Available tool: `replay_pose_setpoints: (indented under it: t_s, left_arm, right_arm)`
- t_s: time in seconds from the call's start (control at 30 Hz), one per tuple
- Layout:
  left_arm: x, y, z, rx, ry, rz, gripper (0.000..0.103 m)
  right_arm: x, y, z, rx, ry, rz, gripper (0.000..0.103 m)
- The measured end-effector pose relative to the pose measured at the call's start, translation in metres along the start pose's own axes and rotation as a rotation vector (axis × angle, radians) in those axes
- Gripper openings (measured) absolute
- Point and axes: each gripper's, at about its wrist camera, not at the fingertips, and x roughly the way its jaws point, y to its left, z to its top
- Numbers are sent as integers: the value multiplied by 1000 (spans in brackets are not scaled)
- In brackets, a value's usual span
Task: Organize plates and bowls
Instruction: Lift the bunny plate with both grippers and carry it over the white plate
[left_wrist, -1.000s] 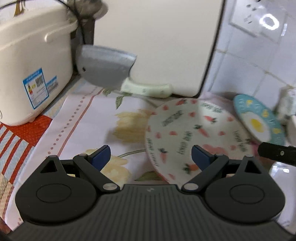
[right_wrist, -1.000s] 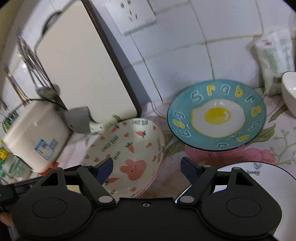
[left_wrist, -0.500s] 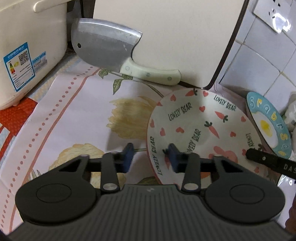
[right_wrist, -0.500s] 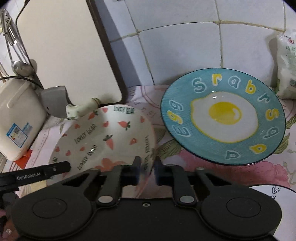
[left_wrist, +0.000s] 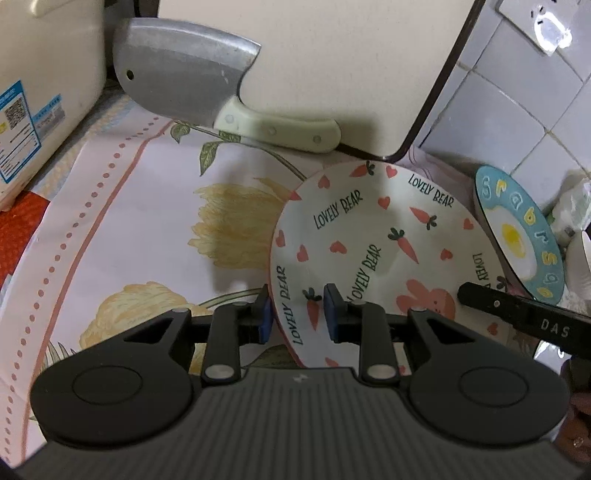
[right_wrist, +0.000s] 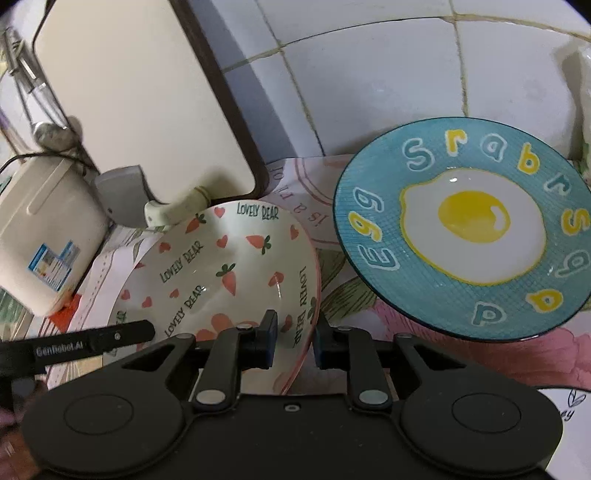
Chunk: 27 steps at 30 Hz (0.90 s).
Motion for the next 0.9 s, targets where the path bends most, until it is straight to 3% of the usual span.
replay_pose_setpoints:
  t_s: [0.33,0.47,0.9]
  left_arm:
    - [-26,-12,-9,42,39,-30,27]
    - [-50,-25,-12,60,11,-37,27]
    - [-137,-91,-20,178,-35,-54,27]
  right_arm:
    - [-32,0,2,24,2,23,19]
    - [-56,1,2,6,-14,46,19]
    - [-162,5,-6,59,-98,75,20]
